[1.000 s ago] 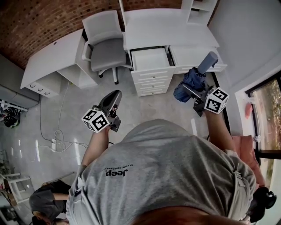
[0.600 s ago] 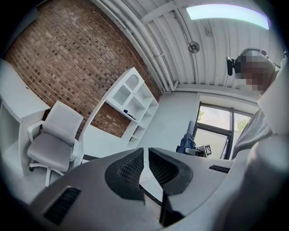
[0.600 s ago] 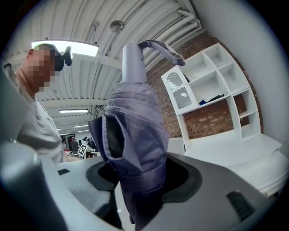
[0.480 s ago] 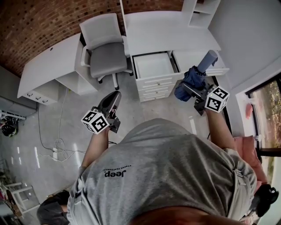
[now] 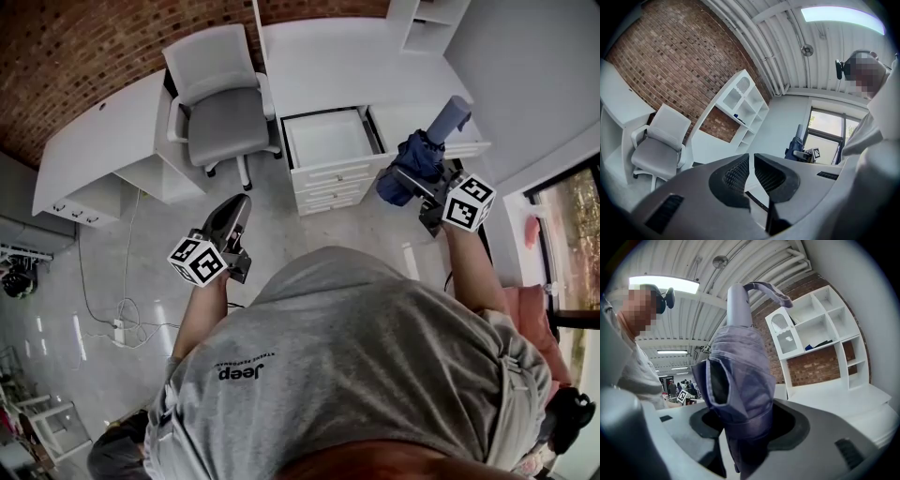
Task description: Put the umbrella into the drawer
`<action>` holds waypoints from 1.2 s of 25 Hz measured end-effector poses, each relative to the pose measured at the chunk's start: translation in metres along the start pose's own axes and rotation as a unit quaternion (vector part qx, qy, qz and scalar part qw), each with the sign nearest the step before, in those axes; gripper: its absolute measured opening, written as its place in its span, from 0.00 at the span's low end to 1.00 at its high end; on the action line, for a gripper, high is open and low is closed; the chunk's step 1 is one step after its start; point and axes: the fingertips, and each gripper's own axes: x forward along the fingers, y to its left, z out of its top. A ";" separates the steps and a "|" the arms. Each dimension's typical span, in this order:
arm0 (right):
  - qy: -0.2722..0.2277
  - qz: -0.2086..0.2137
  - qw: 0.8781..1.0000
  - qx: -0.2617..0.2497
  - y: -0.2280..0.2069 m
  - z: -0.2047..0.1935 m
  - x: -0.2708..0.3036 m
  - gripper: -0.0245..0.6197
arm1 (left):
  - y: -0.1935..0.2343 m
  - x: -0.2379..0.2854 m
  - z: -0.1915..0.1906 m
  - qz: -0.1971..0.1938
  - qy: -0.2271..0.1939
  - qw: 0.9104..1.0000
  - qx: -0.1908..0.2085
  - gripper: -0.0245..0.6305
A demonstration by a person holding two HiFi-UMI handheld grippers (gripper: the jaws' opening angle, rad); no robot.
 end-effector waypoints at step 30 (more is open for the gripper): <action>0.030 0.123 0.992 -0.002 -0.268 0.041 0.016 0.44 | -0.024 0.247 -0.008 0.110 -0.039 0.993 0.009 0.11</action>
